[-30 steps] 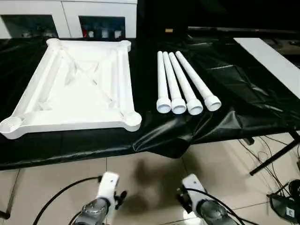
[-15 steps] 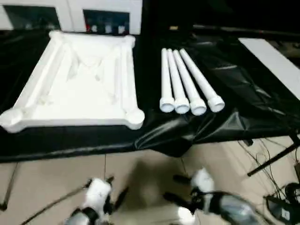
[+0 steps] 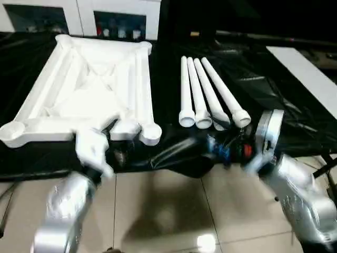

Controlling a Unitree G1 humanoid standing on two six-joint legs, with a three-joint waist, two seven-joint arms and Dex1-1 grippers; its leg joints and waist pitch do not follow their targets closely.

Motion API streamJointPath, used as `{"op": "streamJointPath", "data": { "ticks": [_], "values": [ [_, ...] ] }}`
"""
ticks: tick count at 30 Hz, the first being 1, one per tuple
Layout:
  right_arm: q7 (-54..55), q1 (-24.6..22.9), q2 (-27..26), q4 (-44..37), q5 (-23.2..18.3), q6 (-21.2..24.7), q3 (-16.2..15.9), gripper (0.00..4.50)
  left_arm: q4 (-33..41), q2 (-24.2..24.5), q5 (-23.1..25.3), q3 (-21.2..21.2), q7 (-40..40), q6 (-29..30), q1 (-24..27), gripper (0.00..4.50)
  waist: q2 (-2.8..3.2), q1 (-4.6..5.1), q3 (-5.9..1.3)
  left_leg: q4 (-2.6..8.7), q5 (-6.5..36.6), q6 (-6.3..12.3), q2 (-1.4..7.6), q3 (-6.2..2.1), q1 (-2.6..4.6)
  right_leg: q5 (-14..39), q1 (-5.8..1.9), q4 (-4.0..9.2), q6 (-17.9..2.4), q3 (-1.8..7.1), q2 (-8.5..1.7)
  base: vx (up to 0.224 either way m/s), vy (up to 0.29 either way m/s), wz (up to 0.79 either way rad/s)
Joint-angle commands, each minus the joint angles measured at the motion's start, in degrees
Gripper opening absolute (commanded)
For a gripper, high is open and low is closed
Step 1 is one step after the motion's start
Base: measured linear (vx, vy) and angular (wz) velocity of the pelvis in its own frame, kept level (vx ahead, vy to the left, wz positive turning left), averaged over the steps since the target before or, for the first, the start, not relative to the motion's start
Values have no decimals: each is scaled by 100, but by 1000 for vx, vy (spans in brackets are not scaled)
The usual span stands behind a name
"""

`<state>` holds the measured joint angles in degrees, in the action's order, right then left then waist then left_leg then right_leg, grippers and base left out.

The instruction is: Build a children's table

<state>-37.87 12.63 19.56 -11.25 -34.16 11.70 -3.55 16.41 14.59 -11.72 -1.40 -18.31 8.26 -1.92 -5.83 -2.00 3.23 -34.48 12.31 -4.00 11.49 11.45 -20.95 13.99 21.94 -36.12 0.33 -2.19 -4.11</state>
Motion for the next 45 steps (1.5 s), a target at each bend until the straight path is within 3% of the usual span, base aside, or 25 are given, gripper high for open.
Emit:
{"op": "streamJointPath", "data": {
  "ticks": [1, 2, 7, 11, 14, 22, 26, 28, 29, 30, 31, 32, 33, 34, 35, 36, 37, 38, 39, 40, 41, 42, 43, 44, 45],
  "values": [
    [274, 58, -18, 213, 233, 161, 134, 336, -119, -50, -123, -98, 143, 257, -124, 335, 108, -16, -317, 377, -35, 173, 190, -108, 92, -874, -193, 306, -1045, 256, -261, 0, 0, 0],
    [938, 443, -381, 677, 724, 389, 152, 336, -590, -195, -125, -408, 508, 367, -690, 335, 147, -27, -324, 367, -155, 132, 178, -100, 99, -1091, -196, 289, -1076, 259, -253, 0, 0, 0],
    [1657, 689, -661, 867, 731, 506, 194, 336, -948, -170, -82, -486, 620, 458, -1156, 335, 152, -60, -370, 364, -201, 9, 163, -113, 108, -1296, -242, 259, -1043, 251, -251, 0, 0, 0],
    [2414, 1149, -879, 1317, 1262, 292, 147, 336, -1560, -168, 40, -549, 997, 846, -2050, 335, 184, -61, -378, 372, -59, -140, 134, -104, 117, -1132, -231, 265, -979, 241, -242, 0, 0, 0],
    [2784, 1281, -1039, 1478, 1533, 764, 231, 336, -1869, -114, 246, -532, 1079, 860, -2319, 335, 241, -77, -368, 379, 34, -292, 149, -112, 114, -1053, -241, 266, -906, 250, -242, 0, 0, 0],
    [2799, 796, -1029, 1072, 1556, 834, 46, 336, -1479, -338, 200, -447, 1182, 1059, -1822, 335, 284, -86, -398, 353, -42, -217, 149, -108, 80, -1561, -292, 247, -1013, 259, -231, 0, 0, 0],
    [2907, 777, -1036, 1173, 1638, 743, 108, 336, -1520, -427, 349, -189, 1233, 975, -1631, 335, 276, -141, -379, 294, 324, 441, 107, -43, -6, -785, -339, 395, -1154, 416, -496, 0, 0, 0],
    [2865, 776, -1028, 1179, 1720, 754, 89, 336, -1529, -466, 384, -188, 1282, 981, -1584, 335, 234, -216, -392, 99, 415, 825, 80, -107, -111, -417, -439, 568, -1232, 623, -827, -9, 31, -2],
    [2826, 777, -1015, 1178, 1792, 769, 57, 336, -1533, -494, 411, -189, 1316, 975, -1545, 335, 223, -340, -392, -334, 400, 987, 145, -347, -323, 194, -574, 787, -1309, 977, -1388, -19, 62, -4],
    [2811, 780, -1005, 1169, 1832, 786, 31, 336, -1519, -510, 424, -185, 1323, 964, -1517, 335, 257, -367, -395, -420, 347, 970, 187, -453, -400, 277, -584, 804, -1408, 1023, -1473, -16, 119, -10],
    [2771, 795, -1000, 1153, 1928, 803, -59, 336, -1465, -537, 574, -150, 1426, 832, -1434, 335, 295, -350, -408, -365, 139, 1012, 198, -551, -461, 268, -553, 745, -1577, 911, -1342, -8, 189, -8],
    [2779, 810, -1018, 1154, 1947, 808, -97, 336, -1411, -537, 683, -113, 1503, 814, -1397, 335, 140, -339, -398, -197, -173, 1558, 80, -635, -710, 35, -723, 686, -1497, 417, -1272, -8, 189, -8],
    [2788, 827, -1050, 1167, 1949, 814, -129, 336, -1368, -518, 779, -65, 1548, 825, -1372, 335, 371, -222, -409, 166, -1107, 2395, -120, -624, -547, -137, -654, 532, -1431, -128, -651, 20, 220, 31],
    [2788, 827, -1050, 1167, 1949, 814, -129, 336, -1368, -518, 779, -65, 1548, 825, -1372, 335, 553, -118, -423, 308, -1688, 2840, -205, -726, -220, -44, -464, 238, -1395, -408, -176, 42, 205, 59],
    [2790, 835, -1080, 1181, 1945, 819, -159, 336, -1327, -490, 888, -22, 1608, 824, -1359, 335, 703, 111, -431, 129, -2925, 3794, -91, -1388, 342, 924, 293, -680, -532, -507, 335, 42, 205, 59],
    [2786, 828, -1126, 1194, 1896, 830, -163, 336, -1267, -494, 961, -16, 1700, 851, -1347, 335, 653, 48, -378, 153, -3149, 3552, 34, -1459, 149, 914, 295, -758, -383, -407, 293, -5, 160, 57],
    [2798, 825, -1146, 1210, 1872, 842, -149, 336, -1248, -496, 982, -13, 1728, 856, -1351, 335, 654, -45, -336, 292, -3063, 2412, 87, -1493, -81, 788, 190, -782, -306, -287, 283, -70, 112, 61],
    [2809, 824, -1159, 1223, 1857, 850, -138, 336, -1238, -497, 989, -11, 1739, 861, -1355, 335, 605, 2, -366, 366, -2577, 1855, 111, -1614, -22, 853, 185, -730, -304, -236, 253, -70, 112, 61],
    [2816, 824, -1165, 1230, 1854, 855, -131, 336, -1235, -494, 993, -7, 1740, 862, -1358, 335, 572, 7, -421, 525, -1179, 1080, 151, -1904, 150, 1004, 236, -622, -424, -106, 178, -84, 68, 68],
    [2838, 820, -1175, 1255, 1895, 801, -116, 336, -1218, -494, 996, 2, 1735, 892, -1373, 335, 472, 32, -410, 744, 628, 711, 173, -2162, 109, 1071, 165, -615, -762, 28, 132, -97, 22, 72],
    [2908, 806, -1252, 1295, 1809, 814, 15, 336, -1171, -477, 1067, 25, 1766, 837, -1397, 335, 451, 22, -388, 754, 1456, 507, 552, -1902, 196, 987, 185, -573, -749, 100, 20, -97, 22, 72],
    [2927, 798, -1257, 1317, 1800, 819, 71, 336, -1145, -497, 1077, 15, 1791, 861, -1414, 335, 416, -72, -329, 965, 2679, 524, 541, -1722, 6, 794, 162, -707, -705, 138, 91, -127, -33, 64],
    [2921, 793, -1245, 1328, 1808, 824, 85, 336, -1139, -504, 1082, 15, 1789, 853, -1423, 335, 451, -162, -296, 1087, 3710, 427, 313, -1299, -230, 736, 135, -664, -678, 127, 124, -149, -109, 51],
    [2915, 786, -1216, 1337, 1844, 816, 96, 336, -1128, -507, 1073, 28, 1758, 885, -1428, 335, 356, -173, -299, 842, 4057, 205, -19, -938, -324, 1357, 175, -164, -861, 316, -112, -149, -109, 51],
    [2913, 783, -1222, 1338, 1866, 818, 116, 336, -1114, -513, 1091, 38, 1747, 897, -1421, 335, 178, -200, -275, -13, 3604, 31, -384, -638, -34, 2600, 527, 509, -1060, 550, -504, -144, -137, 39]
  ]
}}
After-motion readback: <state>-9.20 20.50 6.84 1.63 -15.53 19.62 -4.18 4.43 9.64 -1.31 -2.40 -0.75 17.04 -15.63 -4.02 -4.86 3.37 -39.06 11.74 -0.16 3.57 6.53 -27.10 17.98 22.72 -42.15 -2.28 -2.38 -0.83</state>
